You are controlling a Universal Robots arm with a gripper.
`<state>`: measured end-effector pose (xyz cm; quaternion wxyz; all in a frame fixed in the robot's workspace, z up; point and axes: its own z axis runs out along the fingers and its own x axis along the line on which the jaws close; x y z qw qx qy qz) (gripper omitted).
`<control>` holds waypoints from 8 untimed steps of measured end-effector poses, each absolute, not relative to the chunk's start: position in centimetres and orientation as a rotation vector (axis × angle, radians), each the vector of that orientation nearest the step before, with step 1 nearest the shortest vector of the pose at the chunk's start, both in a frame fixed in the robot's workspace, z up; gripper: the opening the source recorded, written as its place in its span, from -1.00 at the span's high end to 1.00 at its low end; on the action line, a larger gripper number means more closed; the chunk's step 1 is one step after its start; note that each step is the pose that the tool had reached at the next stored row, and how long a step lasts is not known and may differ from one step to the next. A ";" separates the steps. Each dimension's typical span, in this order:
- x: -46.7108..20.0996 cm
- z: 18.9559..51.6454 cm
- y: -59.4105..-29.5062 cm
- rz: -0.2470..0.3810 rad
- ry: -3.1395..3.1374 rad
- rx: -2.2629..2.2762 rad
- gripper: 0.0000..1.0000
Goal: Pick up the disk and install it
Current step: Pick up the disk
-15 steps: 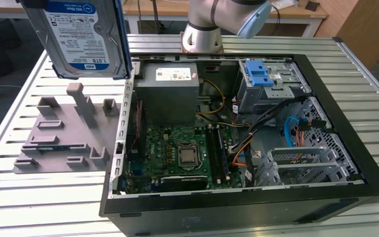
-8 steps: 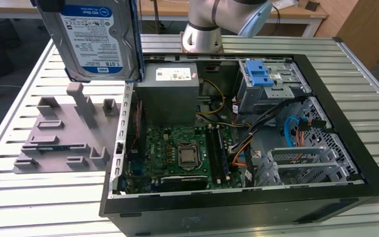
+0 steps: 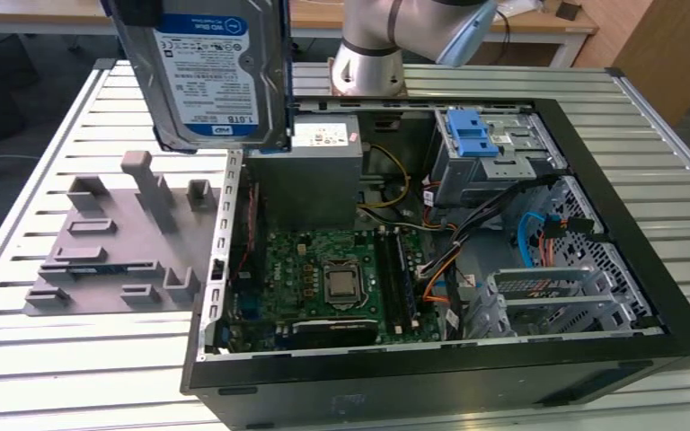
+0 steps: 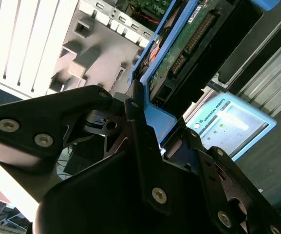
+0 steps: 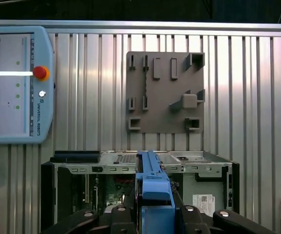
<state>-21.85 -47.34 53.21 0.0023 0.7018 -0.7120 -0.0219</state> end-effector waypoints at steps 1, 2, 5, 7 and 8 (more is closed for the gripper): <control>-21.5 53.2 -47.4 -0.069 -2.234 2.202 0.27; -21.3 53.2 -47.4 -0.069 -2.234 2.202 0.27; -20.6 53.1 -47.4 -0.066 -2.235 2.204 0.27; -20.1 53.0 -47.5 -0.063 -2.237 2.207 0.27; -19.9 53.0 -47.5 -0.062 -2.238 2.208 0.27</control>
